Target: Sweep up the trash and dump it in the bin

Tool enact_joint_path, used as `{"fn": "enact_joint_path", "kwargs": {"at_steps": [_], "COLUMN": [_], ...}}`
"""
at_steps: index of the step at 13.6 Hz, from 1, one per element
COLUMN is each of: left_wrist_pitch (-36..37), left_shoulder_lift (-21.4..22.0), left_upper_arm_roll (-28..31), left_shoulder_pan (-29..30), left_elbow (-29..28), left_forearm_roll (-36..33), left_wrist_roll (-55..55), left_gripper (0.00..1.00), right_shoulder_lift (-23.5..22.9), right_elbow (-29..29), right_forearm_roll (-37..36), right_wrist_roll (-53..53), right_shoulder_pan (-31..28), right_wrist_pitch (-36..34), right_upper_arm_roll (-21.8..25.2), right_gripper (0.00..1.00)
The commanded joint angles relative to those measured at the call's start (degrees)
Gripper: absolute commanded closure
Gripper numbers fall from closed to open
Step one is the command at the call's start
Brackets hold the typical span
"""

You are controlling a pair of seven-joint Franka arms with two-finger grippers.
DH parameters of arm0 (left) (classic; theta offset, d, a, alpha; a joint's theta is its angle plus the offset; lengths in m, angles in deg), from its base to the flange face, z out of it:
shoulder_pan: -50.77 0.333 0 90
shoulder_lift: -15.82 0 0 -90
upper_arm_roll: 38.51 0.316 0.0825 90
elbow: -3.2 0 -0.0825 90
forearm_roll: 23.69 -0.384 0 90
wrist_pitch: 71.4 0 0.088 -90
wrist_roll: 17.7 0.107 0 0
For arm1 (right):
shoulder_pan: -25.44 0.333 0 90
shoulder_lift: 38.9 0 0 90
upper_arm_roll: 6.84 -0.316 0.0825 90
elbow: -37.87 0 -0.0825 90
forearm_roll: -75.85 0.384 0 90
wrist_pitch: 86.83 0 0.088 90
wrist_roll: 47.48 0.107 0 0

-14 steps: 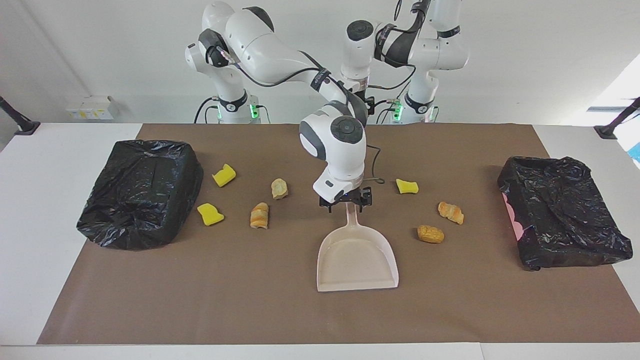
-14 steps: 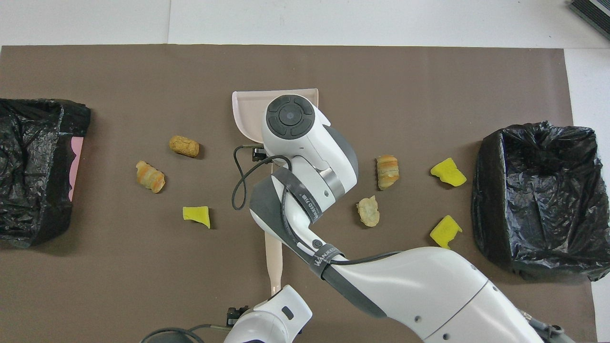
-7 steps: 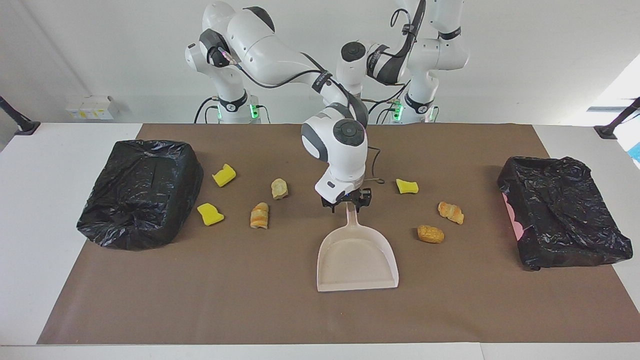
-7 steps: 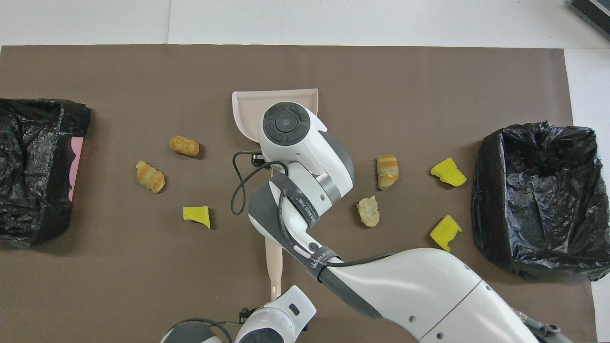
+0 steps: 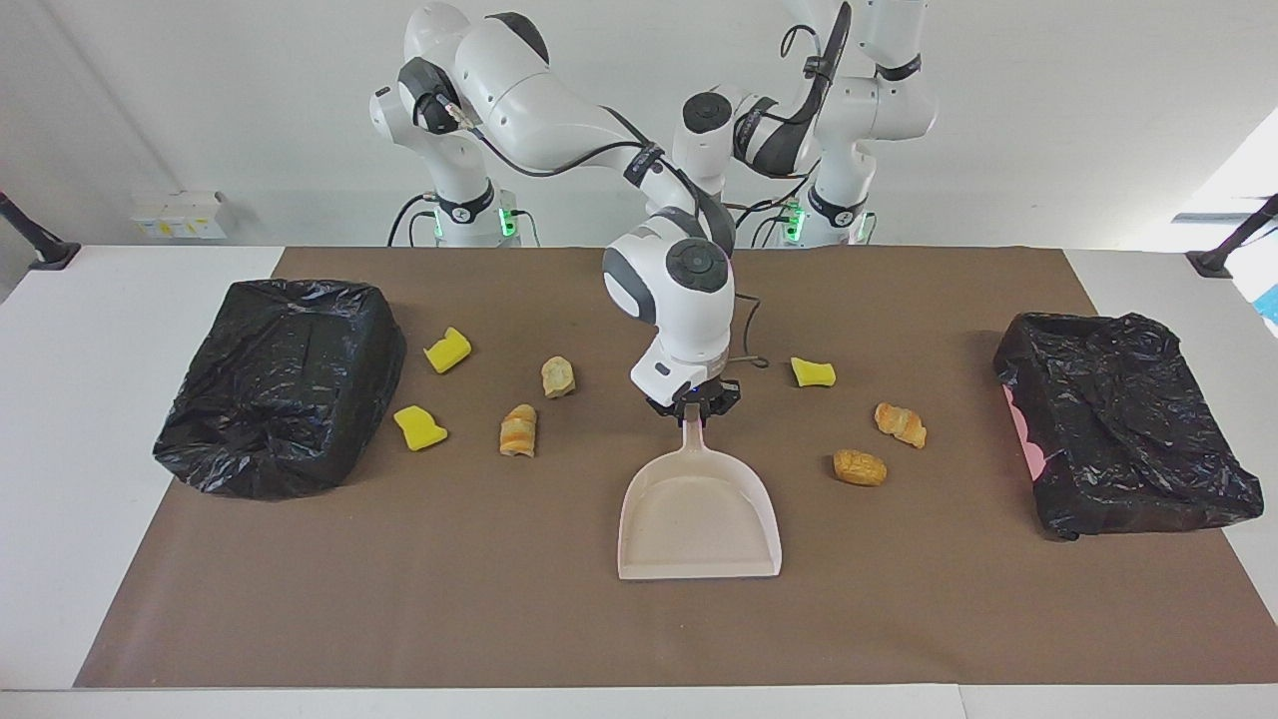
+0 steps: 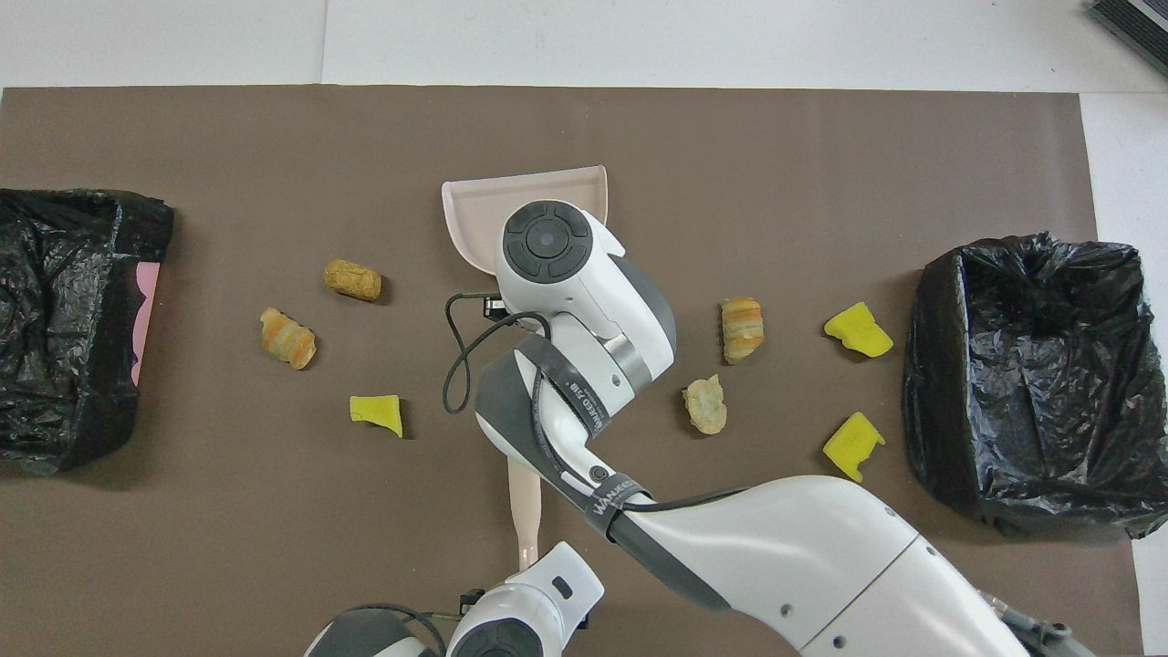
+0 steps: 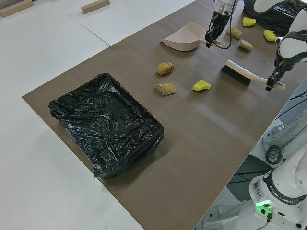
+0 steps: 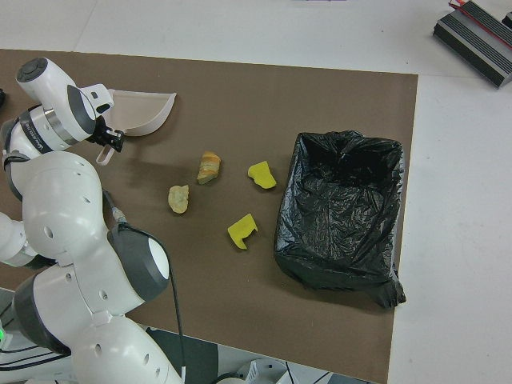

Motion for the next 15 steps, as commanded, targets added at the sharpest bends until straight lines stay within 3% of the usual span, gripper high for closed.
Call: {"fn": "enact_joint_path", "kwargs": {"at_steps": [1,2,4,6,8,11,15], "left_wrist_pitch": [-0.6,-0.5,-0.1,0.0,0.1,0.4,4.2], "left_shoulder_lift": [-0.4,-0.4,-0.3,-0.3,-0.3,0.1,3.1], "left_upper_arm_roll": [0.2,0.2,0.3,0.3,0.3,0.3,0.9], "left_shoulder_pan": [0.0,0.0,0.3,0.5,0.6,0.7,2.1], "left_elbow": [0.3,0.3,0.6,1.1,1.2,1.2,1.7], "left_forearm_roll": [0.6,0.6,0.4,0.4,0.1,-0.6,-1.0], "left_wrist_roll": [-0.3,-0.3,-0.3,-0.2,-0.2,-0.1,-0.1], "left_gripper": [0.60,0.60,0.60,0.65,0.77,0.97,1.00], "right_shoulder_lift": [1.3,1.3,1.3,1.5,1.9,3.0,5.3], "right_elbow": [1.4,1.5,1.4,1.4,1.7,1.7,1.6], "right_forearm_roll": [-1.4,-1.5,-1.6,-1.5,-1.4,-1.3,-0.6], "right_wrist_roll": [1.3,0.8,0.8,0.5,0.3,-2.8,-12.0], "right_shoulder_pan": [-0.7,-0.9,-0.9,-1.2,-1.4,-1.8,-4.3], "right_wrist_pitch": [0.9,0.9,1.0,0.9,0.9,-0.2,-3.4], "right_upper_arm_roll": [-0.7,-0.7,-0.7,-0.7,-0.7,-0.7,-0.7], "right_gripper": [0.60,0.46,0.46,0.73,1.00,1.00,1.00]}}
